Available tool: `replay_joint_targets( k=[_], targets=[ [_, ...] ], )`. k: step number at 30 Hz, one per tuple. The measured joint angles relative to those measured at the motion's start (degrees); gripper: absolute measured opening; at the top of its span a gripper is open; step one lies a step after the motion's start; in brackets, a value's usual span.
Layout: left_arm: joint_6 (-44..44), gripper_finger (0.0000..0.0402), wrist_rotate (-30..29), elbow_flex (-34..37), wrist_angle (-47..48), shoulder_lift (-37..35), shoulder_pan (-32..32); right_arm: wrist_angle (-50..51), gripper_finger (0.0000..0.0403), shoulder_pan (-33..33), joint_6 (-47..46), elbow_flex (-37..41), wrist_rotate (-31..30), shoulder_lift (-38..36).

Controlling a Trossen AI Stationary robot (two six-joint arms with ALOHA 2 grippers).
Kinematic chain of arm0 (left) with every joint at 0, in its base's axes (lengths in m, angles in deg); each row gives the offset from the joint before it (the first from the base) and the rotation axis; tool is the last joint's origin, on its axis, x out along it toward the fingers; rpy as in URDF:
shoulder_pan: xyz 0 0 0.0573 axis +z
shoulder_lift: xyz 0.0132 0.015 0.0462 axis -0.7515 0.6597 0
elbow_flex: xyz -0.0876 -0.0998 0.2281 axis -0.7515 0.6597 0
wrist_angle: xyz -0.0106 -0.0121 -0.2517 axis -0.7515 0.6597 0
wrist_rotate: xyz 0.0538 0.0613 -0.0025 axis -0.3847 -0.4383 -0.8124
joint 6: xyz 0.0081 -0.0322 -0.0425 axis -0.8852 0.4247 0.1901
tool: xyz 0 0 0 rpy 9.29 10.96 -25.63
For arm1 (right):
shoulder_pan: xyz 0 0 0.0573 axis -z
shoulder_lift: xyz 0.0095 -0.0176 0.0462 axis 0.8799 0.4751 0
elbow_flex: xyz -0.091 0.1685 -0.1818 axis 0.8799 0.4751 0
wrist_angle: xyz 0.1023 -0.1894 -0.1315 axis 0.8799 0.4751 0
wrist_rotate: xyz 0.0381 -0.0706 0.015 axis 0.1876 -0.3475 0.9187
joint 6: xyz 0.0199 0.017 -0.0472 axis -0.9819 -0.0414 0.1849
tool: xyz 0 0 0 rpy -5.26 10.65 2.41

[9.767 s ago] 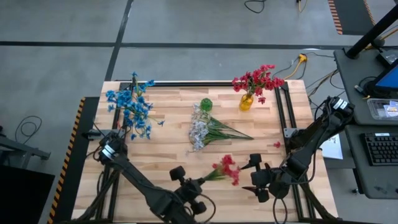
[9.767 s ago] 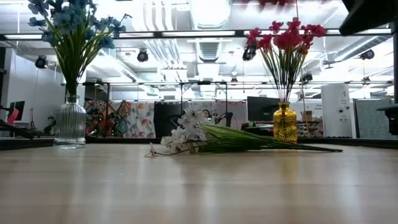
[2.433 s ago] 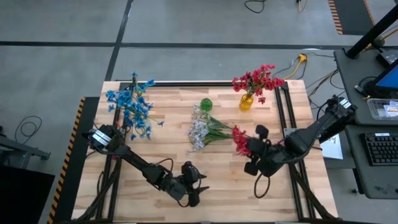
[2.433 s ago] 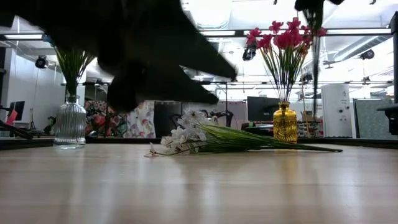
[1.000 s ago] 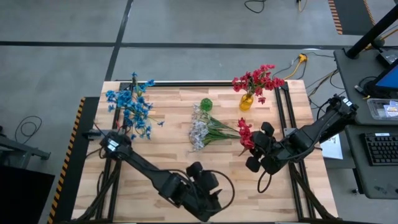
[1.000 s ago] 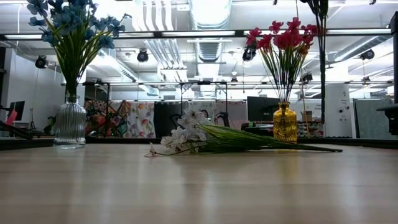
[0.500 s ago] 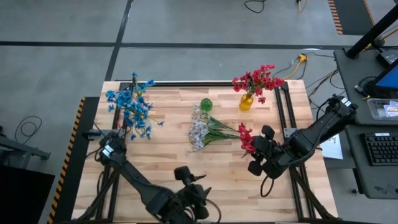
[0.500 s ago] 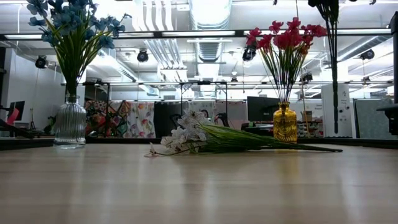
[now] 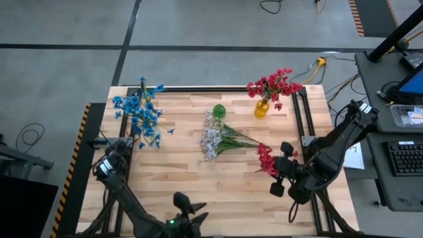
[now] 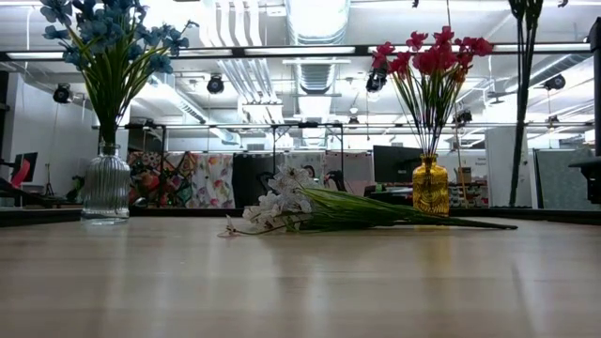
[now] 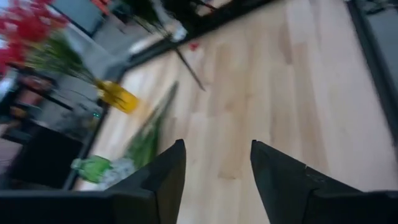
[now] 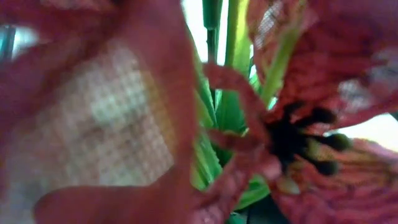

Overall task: Sort flowers into vase by color
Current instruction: Put the red flowers into the yellow vase

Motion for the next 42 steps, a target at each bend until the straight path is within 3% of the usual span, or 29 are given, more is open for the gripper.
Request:
replay_joint_targets(
  k=[4,8,18,24,34,39,42],
  targets=[
    [3.26,0.0139,-3.80,4.37,-1.33,-0.98,-1.99,-1.33,0.0023,-0.06,0.01,1.06,-0.02,0.00],
    [2.31,0.0104,-2.41,8.42,-6.13,-3.22,-3.23,-1.58,0.0023,-0.06,0.03,1.06,-0.11,-0.02],
    [-20.04,0.0005,10.69,17.34,-31.88,-6.68,-2.38,-1.63,0.0023,-0.07,0.93,0.37,-0.11,-0.04],
    [-27.01,0.0004,17.28,28.01,-45.46,-10.42,0.58,-1.63,0.0023,-0.08,1.60,0.41,-0.78,-0.06],
    [-28.19,0.0000,19.22,54.60,-72.09,-29.06,2.24,-1.95,0.0023,-0.08,1.69,3.01,-8.43,-0.09],
    [-23.88,0.0000,19.50,59.22,-72.10,-37.71,1.91,-1.37,0.0023,0.21,0.45,3.44,-12.88,-0.32],
    [-23.55,0.0000,19.48,60.06,-67.09,-41.94,1.89,-0.92,0.0023,1.59,0.21,2.81,-14.69,-1.06]
  ],
)
